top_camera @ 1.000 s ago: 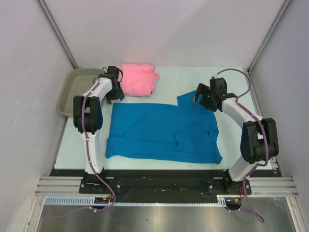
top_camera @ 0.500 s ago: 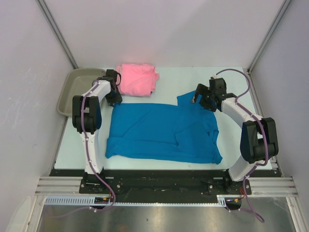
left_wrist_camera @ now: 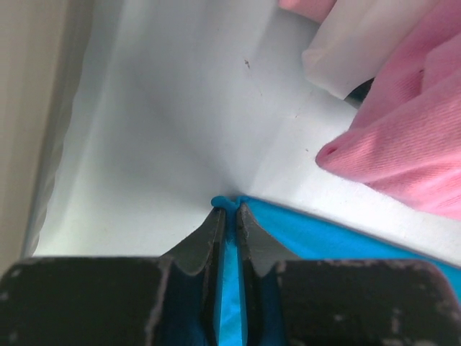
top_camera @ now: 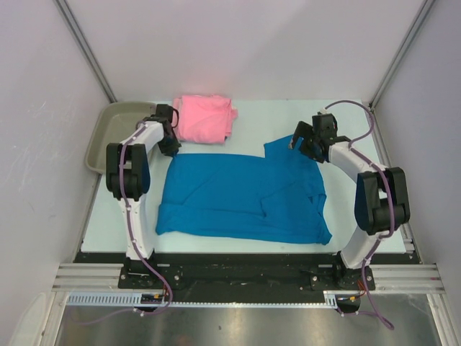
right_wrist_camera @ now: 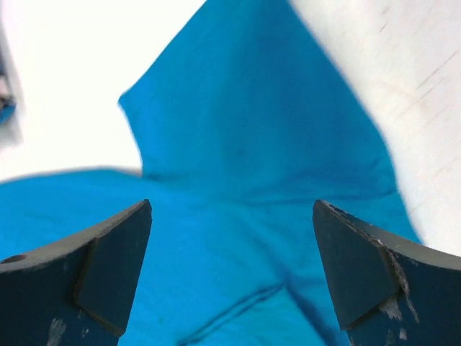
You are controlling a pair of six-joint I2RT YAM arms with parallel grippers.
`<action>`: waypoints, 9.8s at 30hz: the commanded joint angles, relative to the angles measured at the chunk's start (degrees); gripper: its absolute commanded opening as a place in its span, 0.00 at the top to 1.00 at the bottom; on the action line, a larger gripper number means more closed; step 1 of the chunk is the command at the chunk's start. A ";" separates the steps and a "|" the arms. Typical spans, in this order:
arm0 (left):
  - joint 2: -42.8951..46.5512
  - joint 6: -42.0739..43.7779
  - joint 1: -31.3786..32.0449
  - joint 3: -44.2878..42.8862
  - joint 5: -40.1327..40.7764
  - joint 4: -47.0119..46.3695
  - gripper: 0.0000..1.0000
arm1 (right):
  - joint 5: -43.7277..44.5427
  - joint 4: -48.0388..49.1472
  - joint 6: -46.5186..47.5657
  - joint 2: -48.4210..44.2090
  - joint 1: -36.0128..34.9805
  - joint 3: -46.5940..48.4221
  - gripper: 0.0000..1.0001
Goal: Fold and stack the t-shirts
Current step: Fold the tshirt
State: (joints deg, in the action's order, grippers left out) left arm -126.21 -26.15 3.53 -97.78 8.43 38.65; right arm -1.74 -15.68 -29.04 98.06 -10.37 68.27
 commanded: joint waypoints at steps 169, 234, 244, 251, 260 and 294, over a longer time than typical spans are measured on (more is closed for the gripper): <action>33.40 -5.31 4.12 41.17 -3.86 -3.76 0.00 | 15.62 -5.32 -4.98 -14.04 -2.90 -19.75 0.58; 25.94 -7.51 8.95 34.50 2.81 2.03 0.00 | 15.70 -19.21 -12.79 -17.82 -5.54 -18.96 0.27; 20.92 -10.85 8.86 31.33 3.62 4.33 0.00 | 15.01 -17.63 -13.85 -11.58 -2.46 -19.75 0.26; 19.69 -10.76 8.86 32.56 3.35 3.01 0.00 | 14.92 -16.23 -14.03 -7.01 -2.46 -19.75 0.34; 18.46 -9.71 8.86 32.56 0.63 0.28 0.45 | 14.40 -14.38 -13.50 -3.76 -2.37 -19.67 0.80; 3.70 -8.91 3.07 4.27 -2.71 8.72 1.00 | 8.07 -14.81 -7.09 17.14 5.89 13.08 1.00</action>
State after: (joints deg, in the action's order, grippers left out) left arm -119.20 -34.54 9.39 -87.88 3.16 53.32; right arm 3.29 -42.70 -36.82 108.53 -5.61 72.60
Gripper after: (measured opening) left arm 0.012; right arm 0.022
